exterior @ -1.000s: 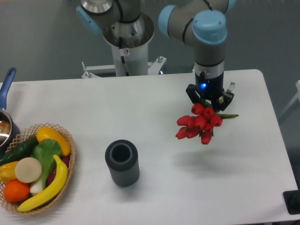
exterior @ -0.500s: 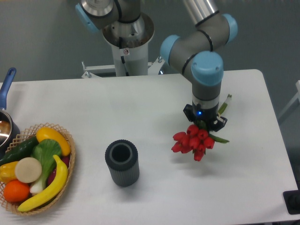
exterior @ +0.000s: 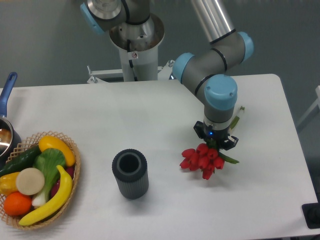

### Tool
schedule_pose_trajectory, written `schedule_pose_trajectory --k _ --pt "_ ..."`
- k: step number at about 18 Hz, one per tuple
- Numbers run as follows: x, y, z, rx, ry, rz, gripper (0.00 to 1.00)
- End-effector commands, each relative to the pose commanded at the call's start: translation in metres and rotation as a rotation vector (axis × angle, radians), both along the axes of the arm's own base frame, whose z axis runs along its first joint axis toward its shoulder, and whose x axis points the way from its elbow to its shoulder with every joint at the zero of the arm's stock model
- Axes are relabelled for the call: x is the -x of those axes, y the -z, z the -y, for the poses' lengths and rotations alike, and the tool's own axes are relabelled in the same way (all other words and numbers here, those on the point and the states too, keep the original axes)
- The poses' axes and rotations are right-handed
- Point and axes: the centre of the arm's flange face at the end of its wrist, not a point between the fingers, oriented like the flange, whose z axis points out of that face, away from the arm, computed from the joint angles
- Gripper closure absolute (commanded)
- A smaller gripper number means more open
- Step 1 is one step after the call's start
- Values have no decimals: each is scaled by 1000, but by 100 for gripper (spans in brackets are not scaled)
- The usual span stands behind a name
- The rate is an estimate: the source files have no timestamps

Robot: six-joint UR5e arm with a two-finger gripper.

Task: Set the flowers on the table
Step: 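Open the gripper to release the tulips onto the table and lift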

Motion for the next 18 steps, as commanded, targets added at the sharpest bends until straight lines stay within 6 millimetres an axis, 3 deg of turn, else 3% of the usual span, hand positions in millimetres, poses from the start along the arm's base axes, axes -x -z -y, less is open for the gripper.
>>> schedule_pose_trajectory --k 3,5,6,11,18 --pt "0 0 -1 -2 6 -2 41" --pt "3 -6 -2 -7 21 -14 6" --pt "4 -9 -1 -8 37 -18 0" --pt "3 -43 7 -38 47 -63 0" --pt "12 -127 49 -111 95 -166 0"
